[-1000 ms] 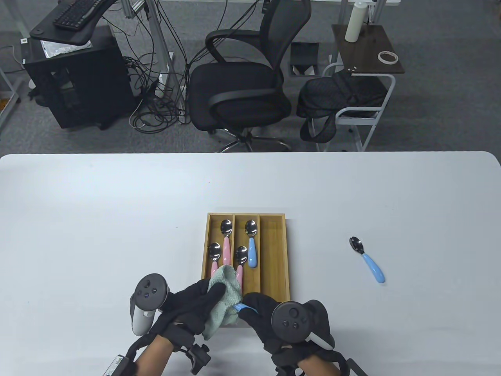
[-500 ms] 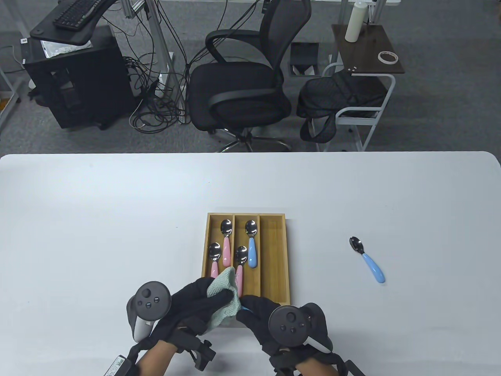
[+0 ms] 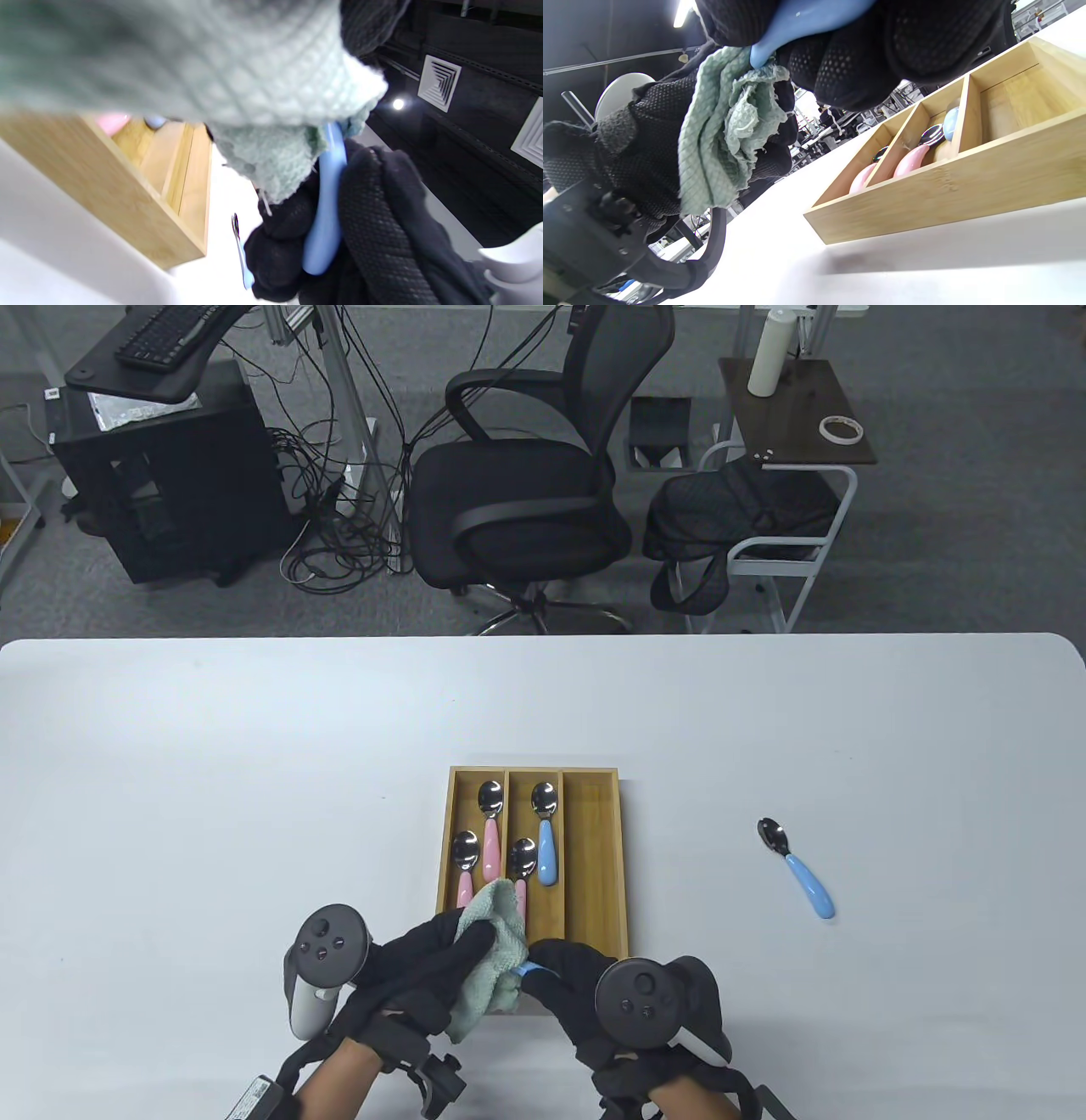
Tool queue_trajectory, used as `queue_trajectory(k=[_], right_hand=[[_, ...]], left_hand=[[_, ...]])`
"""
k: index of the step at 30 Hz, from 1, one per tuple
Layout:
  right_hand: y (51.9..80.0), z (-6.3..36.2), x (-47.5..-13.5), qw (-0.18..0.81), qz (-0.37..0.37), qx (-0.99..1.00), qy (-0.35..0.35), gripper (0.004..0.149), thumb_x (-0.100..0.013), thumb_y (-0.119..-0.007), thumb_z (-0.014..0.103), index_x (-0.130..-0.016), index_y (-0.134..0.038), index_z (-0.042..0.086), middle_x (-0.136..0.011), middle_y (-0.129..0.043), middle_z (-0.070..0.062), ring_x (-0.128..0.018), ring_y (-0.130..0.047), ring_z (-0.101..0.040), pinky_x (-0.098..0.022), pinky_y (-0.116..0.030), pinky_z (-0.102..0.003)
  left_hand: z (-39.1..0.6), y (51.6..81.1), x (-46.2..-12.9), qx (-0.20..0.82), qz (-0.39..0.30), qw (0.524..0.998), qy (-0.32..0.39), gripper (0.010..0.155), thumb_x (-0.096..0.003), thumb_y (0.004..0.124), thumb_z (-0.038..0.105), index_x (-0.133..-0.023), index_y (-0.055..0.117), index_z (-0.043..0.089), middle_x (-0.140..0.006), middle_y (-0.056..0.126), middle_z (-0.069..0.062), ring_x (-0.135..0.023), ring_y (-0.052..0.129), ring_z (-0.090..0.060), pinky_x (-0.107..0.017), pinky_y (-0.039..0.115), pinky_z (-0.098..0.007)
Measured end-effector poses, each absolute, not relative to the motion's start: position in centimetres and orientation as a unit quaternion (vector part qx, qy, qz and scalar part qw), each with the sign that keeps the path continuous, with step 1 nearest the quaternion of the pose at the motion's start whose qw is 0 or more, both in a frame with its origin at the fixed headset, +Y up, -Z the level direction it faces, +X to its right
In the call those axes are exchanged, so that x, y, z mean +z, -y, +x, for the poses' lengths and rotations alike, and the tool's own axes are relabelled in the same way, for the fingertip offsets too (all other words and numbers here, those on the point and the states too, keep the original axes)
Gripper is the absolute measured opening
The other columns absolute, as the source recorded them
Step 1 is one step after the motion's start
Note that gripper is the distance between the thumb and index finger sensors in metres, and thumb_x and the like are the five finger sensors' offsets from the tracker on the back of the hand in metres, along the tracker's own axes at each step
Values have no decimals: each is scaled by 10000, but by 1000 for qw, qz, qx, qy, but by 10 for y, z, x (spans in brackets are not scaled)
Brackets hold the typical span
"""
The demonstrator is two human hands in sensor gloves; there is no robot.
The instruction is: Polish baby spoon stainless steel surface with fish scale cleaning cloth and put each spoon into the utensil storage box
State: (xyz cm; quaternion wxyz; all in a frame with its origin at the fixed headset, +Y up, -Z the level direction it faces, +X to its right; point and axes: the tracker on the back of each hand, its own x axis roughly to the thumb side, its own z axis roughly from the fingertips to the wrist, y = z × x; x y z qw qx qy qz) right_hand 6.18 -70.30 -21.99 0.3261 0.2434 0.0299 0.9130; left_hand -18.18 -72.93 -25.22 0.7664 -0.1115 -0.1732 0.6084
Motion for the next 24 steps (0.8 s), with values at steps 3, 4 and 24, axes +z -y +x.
queue_trajectory(k=[3, 4, 24], right_hand=[[705, 62, -221, 325, 241, 914, -33, 452, -642, -604, 426, -975, -639, 122, -804, -828, -72, -559, -957, -238, -439, -876, -387], [705, 62, -221, 323, 241, 915, -33, 452, -641, -605, 425, -975, -637, 123, -804, -829, -71, -560, -956, -238, -440, -876, -388], [706, 60, -220, 297, 232, 926, -18, 452, -641, -596, 431, -972, -635, 125, -803, -826, -73, -561, -954, -244, -441, -871, -397]], left_hand=[[-181, 733, -254, 614, -132, 760, 169, 525, -587, 790, 395, -991, 727, 65, -821, 948, -103, -645, 1077, -238, -501, 931, -427], [-181, 733, -253, 612, -131, 762, 164, 533, -577, 810, 396, -992, 724, 72, -824, 944, -99, -646, 1073, -241, -504, 926, -429], [-174, 733, -246, 587, -84, 797, 116, 558, -606, 604, 474, -913, 781, 44, -709, 991, -51, -554, 1094, -173, -460, 934, -401]])
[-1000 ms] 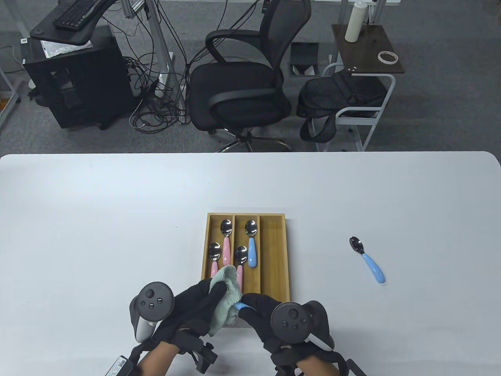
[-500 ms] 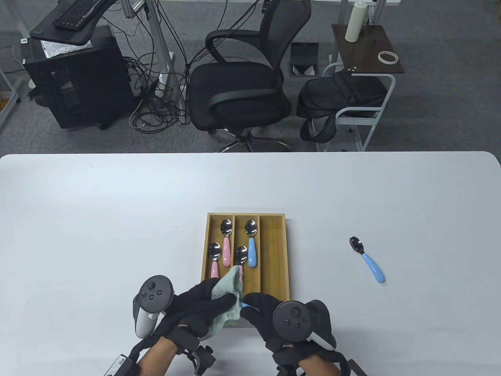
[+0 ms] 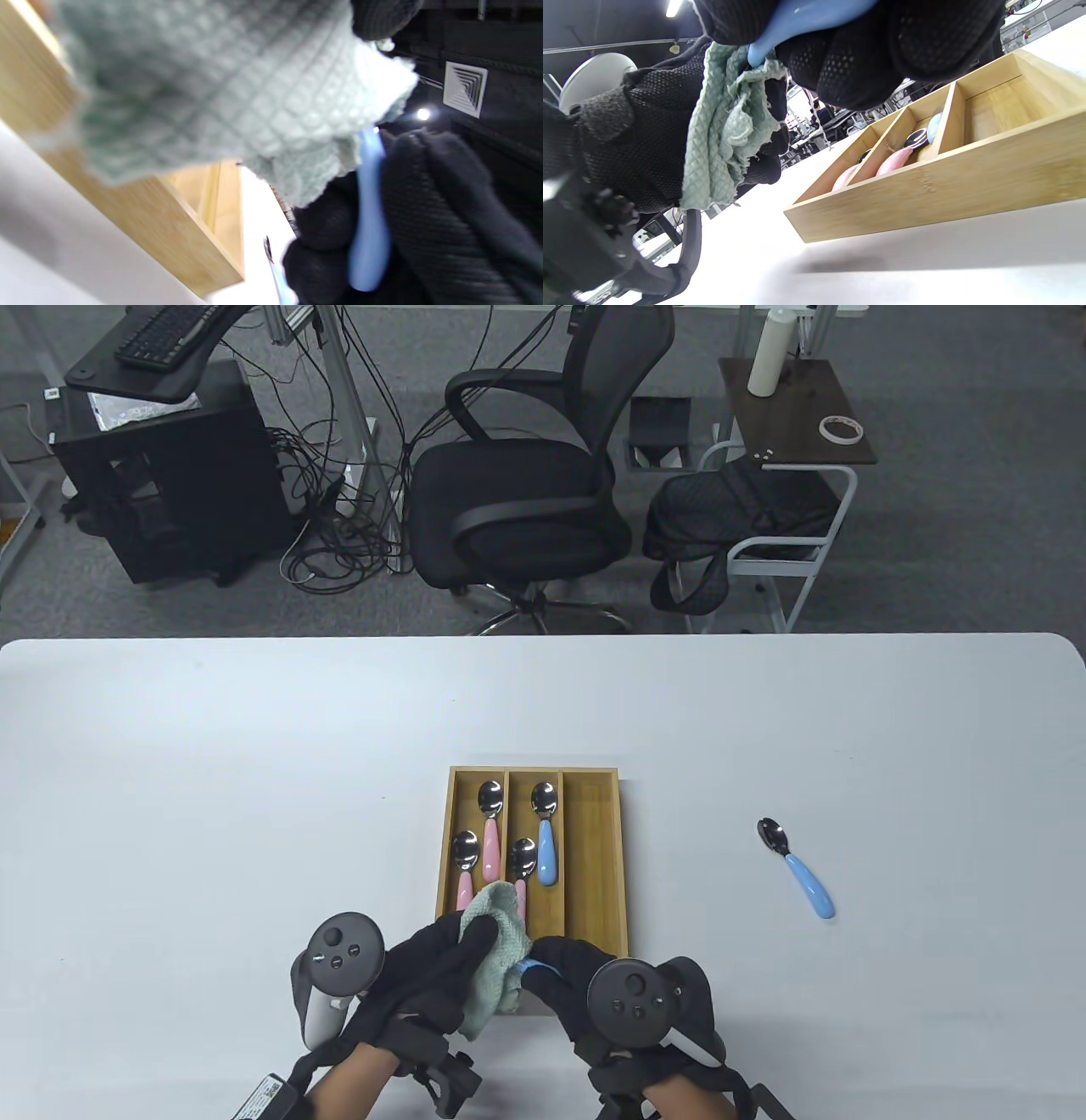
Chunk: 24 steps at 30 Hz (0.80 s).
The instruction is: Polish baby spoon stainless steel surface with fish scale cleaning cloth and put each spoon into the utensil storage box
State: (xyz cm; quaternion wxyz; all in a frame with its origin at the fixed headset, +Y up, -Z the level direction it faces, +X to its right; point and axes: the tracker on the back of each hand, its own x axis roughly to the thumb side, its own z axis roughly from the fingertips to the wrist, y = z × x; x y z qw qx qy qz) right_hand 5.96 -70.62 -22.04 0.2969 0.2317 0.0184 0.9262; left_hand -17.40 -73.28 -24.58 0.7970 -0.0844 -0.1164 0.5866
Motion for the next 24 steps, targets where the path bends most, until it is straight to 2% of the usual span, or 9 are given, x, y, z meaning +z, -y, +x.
queue_trajectory(k=[3, 8, 10, 14, 20, 24], right_hand=[[706, 61, -222, 304, 227, 925, -21, 453, -639, -598, 433, -971, -637, 128, -803, -827, -71, -564, -953, -244, -445, -871, -397], [709, 63, -226, 307, 223, 925, -29, 449, -638, -598, 437, -969, -637, 135, -805, -826, -66, -566, -955, -240, -448, -871, -397], [710, 63, -225, 317, 221, 922, -35, 449, -639, -597, 437, -969, -638, 135, -801, -829, -64, -562, -958, -237, -443, -876, -392], [708, 60, -221, 358, 214, 907, -53, 447, -635, -624, 439, -962, -653, 136, -794, -842, -66, -558, -971, -231, -439, -884, -387], [712, 52, -220, 391, 229, 878, -153, 472, -627, -672, 436, -981, -650, 125, -839, -847, -80, -639, -968, -284, -489, -864, -434], [711, 51, -220, 366, 245, 883, -161, 486, -609, -701, 482, -955, -696, 142, -809, -892, -54, -606, -986, -255, -459, -875, -402]], left_hand=[[-174, 733, -246, 611, -110, 775, 117, 547, -611, 634, 438, -945, 754, 22, -753, 973, -93, -591, 1084, -214, -477, 925, -424], [-173, 736, -249, 621, -137, 762, 117, 531, -596, 760, 389, -986, 710, 31, -810, 937, -105, -643, 1061, -237, -508, 907, -442], [-173, 737, -250, 620, -134, 765, 115, 546, -580, 793, 412, -977, 718, 45, -793, 942, -87, -626, 1062, -218, -504, 909, -434], [-176, 729, -246, 591, -87, 794, 114, 553, -540, 821, 463, -929, 761, 74, -718, 962, -37, -558, 1067, -171, -475, 915, -418], [-178, 719, -245, 548, -29, 826, 130, 537, -571, 718, 498, -896, 789, 76, -661, 970, 0, -513, 1065, -137, -459, 917, -405], [-179, 717, -245, 535, -19, 834, 133, 530, -584, 685, 489, -886, 803, 70, -644, 978, 1, -498, 1068, -137, -452, 918, -404]])
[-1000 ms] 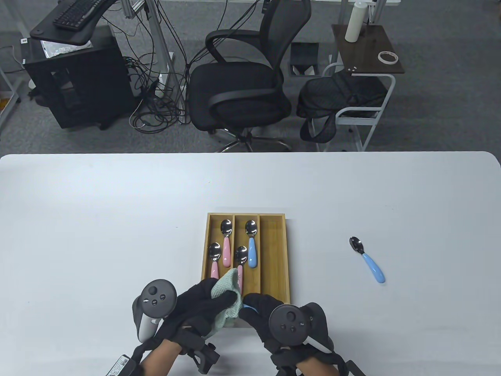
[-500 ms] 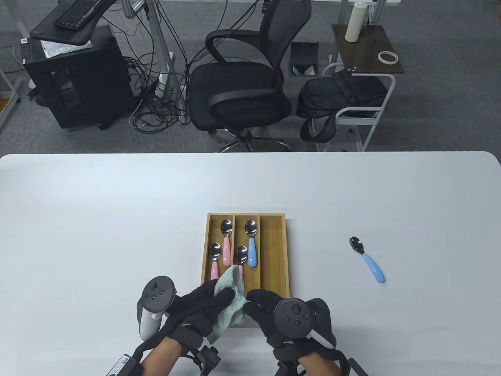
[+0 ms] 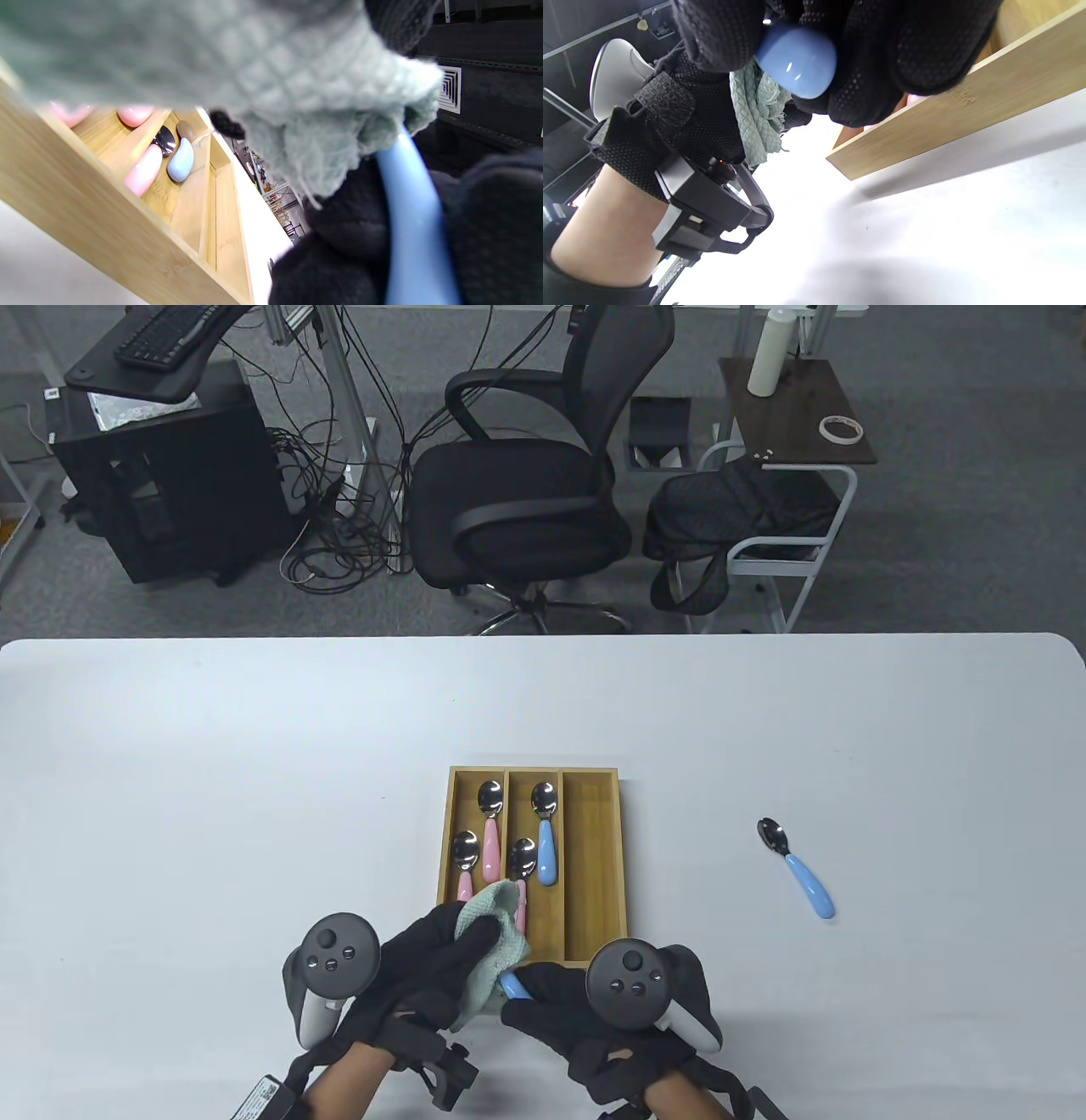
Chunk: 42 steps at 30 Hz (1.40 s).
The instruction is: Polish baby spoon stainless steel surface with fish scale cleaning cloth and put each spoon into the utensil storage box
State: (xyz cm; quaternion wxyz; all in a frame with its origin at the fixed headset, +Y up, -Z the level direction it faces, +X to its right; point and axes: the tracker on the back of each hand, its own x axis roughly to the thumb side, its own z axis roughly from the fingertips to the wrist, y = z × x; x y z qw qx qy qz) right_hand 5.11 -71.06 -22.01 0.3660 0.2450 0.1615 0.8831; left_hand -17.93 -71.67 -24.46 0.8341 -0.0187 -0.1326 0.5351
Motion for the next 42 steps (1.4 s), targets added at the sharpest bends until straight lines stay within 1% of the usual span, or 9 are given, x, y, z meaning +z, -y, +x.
queue_trajectory(k=[5, 10, 14, 18, 23, 28, 31, 36, 42], right_hand=[[707, 53, -221, 362, 253, 881, -169, 480, -603, -707, 500, -922, -738, 143, -763, -925, -41, -537, -989, -233, -415, -875, -370], [702, 57, -220, 331, 259, 892, -166, 484, -608, -705, 499, -905, -767, 122, -719, -951, -42, -401, -980, -148, -319, -874, -286], [704, 68, -226, 348, 237, 890, -173, 480, -616, -702, 469, -917, -755, 98, -736, -940, -71, -397, -981, -156, -317, -878, -284], [713, 86, -254, 367, 114, 915, -120, 492, -623, -692, 440, -932, -725, 58, -757, -918, -108, -403, -982, -182, -314, -879, -301], [715, 85, -308, 314, 28, 934, -167, 536, -633, -685, 392, -972, -654, -23, -799, -870, -154, -410, -985, -204, -315, -877, -315], [719, 70, -364, 223, -41, 950, -216, 550, -636, -685, 374, -990, -630, -44, -811, -863, -161, -425, -987, -210, -327, -879, -323], [725, 64, -383, 235, -59, 932, -268, 555, -640, -680, 365, -1002, -615, -51, -820, -857, -163, -436, -985, -211, -335, -876, -328], [730, 56, -403, 196, -81, 939, -270, 546, -642, -676, 353, -1007, -612, -48, -830, -856, -163, -450, -987, -216, -346, -877, -336], [738, 54, -413, 206, -88, 928, -298, 526, -649, -658, 330, -1017, -599, -41, -855, -842, -173, -486, -980, -234, -376, -868, -361]], left_hand=[[-181, 713, -245, 523, 0, 842, 132, 511, -596, 659, 486, -884, 803, 91, -649, 979, -2, -502, 1069, -144, -454, 915, -408], [-184, 715, -246, 508, 12, 853, 124, 480, -607, 642, 481, -879, 802, 120, -662, 974, 12, -516, 1067, -152, -462, 911, -414], [-209, 715, -254, 546, 35, 835, 53, 478, -617, 629, 489, -878, 800, 128, -659, 971, 49, -518, 1068, -134, -460, 915, -404], [-244, 726, -263, 661, 2, 750, -17, 481, -621, 633, 483, -879, 801, 114, -661, 971, 31, -517, 1066, -152, -457, 909, -417], [-256, 728, -264, 727, -13, 686, -25, 485, -626, 628, 488, -891, 791, 116, -676, 965, 28, -530, 1062, -157, -466, 904, -421], [-252, 726, -265, 723, -19, 691, -7, 486, -626, 627, 491, -893, 790, 118, -679, 965, 29, -534, 1062, -155, -468, 904, -419], [-250, 726, -265, 727, -27, 686, 0, 490, -628, 627, 494, -897, 788, 117, -683, 964, 25, -537, 1061, -161, -468, 903, -423], [-249, 726, -266, 734, -38, 678, 5, 490, -629, 626, 494, -898, 788, 117, -684, 963, 27, -538, 1061, -161, -469, 903, -423], [-245, 726, -266, 734, -46, 677, 14, 491, -629, 627, 495, -897, 789, 117, -682, 965, 25, -536, 1061, -161, -468, 903, -424]])
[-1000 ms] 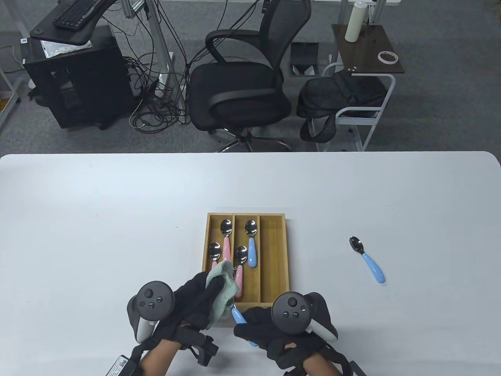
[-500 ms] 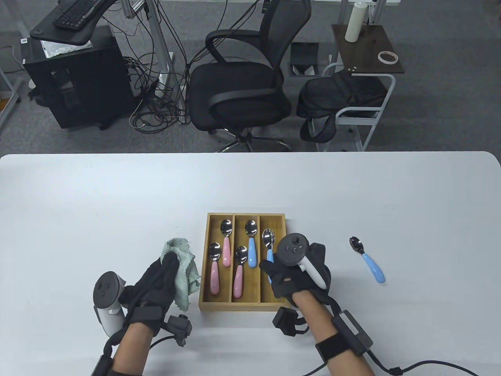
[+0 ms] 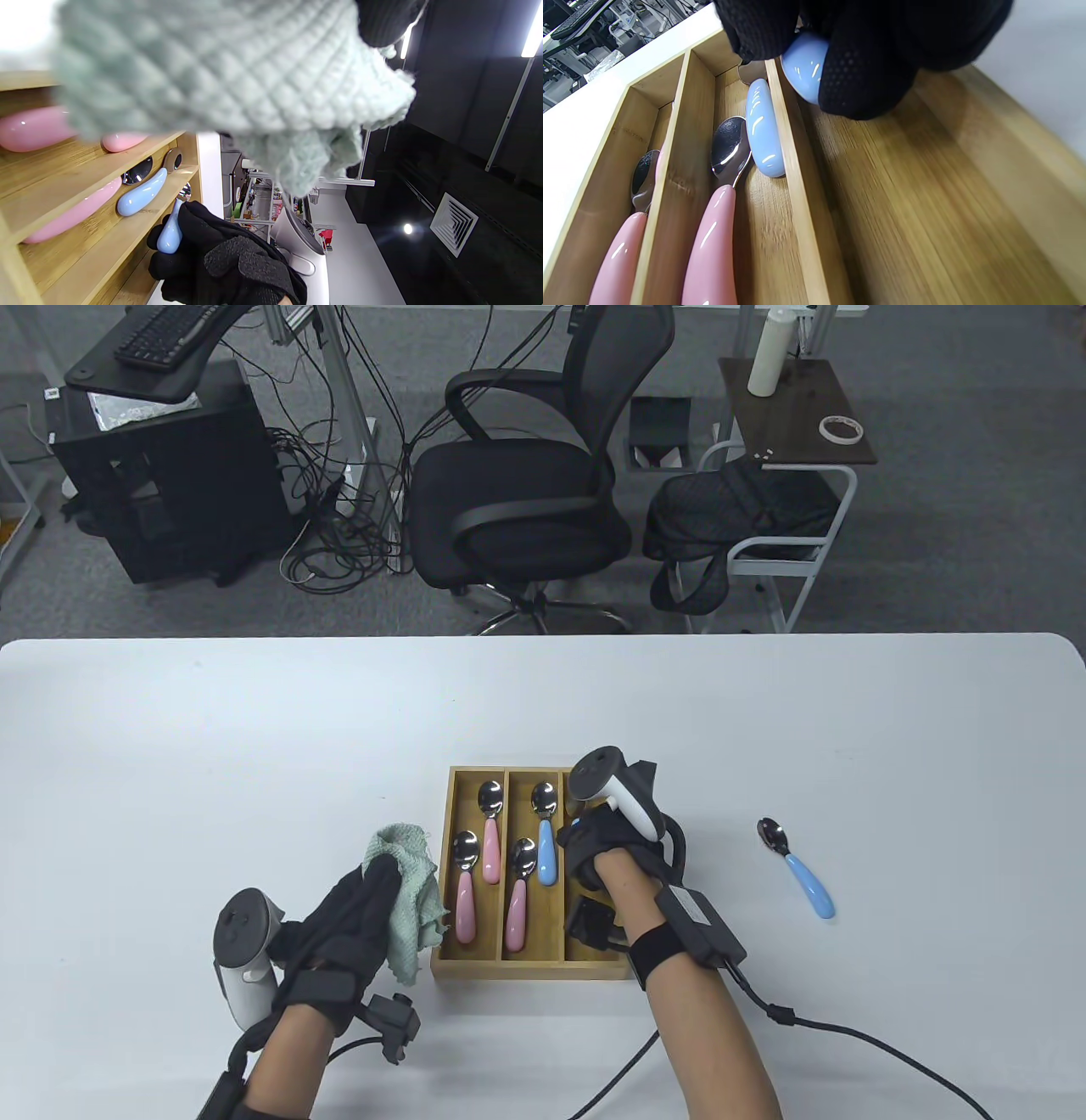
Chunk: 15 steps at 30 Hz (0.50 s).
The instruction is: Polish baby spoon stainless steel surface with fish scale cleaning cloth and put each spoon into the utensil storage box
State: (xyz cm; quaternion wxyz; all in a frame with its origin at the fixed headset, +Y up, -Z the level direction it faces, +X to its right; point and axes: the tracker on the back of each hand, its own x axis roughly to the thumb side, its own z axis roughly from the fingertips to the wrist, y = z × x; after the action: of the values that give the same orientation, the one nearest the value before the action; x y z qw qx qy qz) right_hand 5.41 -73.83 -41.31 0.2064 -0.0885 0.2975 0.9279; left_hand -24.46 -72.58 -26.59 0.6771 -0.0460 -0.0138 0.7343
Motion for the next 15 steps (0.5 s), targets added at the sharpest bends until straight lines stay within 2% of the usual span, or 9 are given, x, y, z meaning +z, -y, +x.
queue_trajectory(k=[6, 9, 15], right_hand=[[739, 59, -411, 199, -92, 933, -286, 525, -648, -666, 317, -1035, -573, -25, -904, -810, -196, -549, -976, -240, -415, -875, -364], [733, 63, -408, 216, -90, 930, -285, 519, -648, -668, 318, -1035, -577, -15, -905, -813, -191, -532, -989, -205, -407, -892, -333], [700, 98, -400, 244, -84, 933, -249, 499, -646, -667, 359, -1024, -614, 37, -879, -835, -153, -506, -987, -206, -390, -883, -337]], left_hand=[[-245, 727, -266, 734, -47, 677, 13, 491, -631, 627, 494, -897, 789, 115, -679, 965, 26, -535, 1060, -163, -467, 902, -425], [-245, 728, -266, 732, -50, 679, 14, 493, -630, 626, 496, -897, 789, 115, -680, 965, 25, -534, 1061, -163, -467, 902, -425], [-243, 729, -267, 731, -59, 679, 18, 495, -630, 625, 495, -899, 789, 113, -682, 966, 20, -537, 1060, -169, -467, 900, -429]])
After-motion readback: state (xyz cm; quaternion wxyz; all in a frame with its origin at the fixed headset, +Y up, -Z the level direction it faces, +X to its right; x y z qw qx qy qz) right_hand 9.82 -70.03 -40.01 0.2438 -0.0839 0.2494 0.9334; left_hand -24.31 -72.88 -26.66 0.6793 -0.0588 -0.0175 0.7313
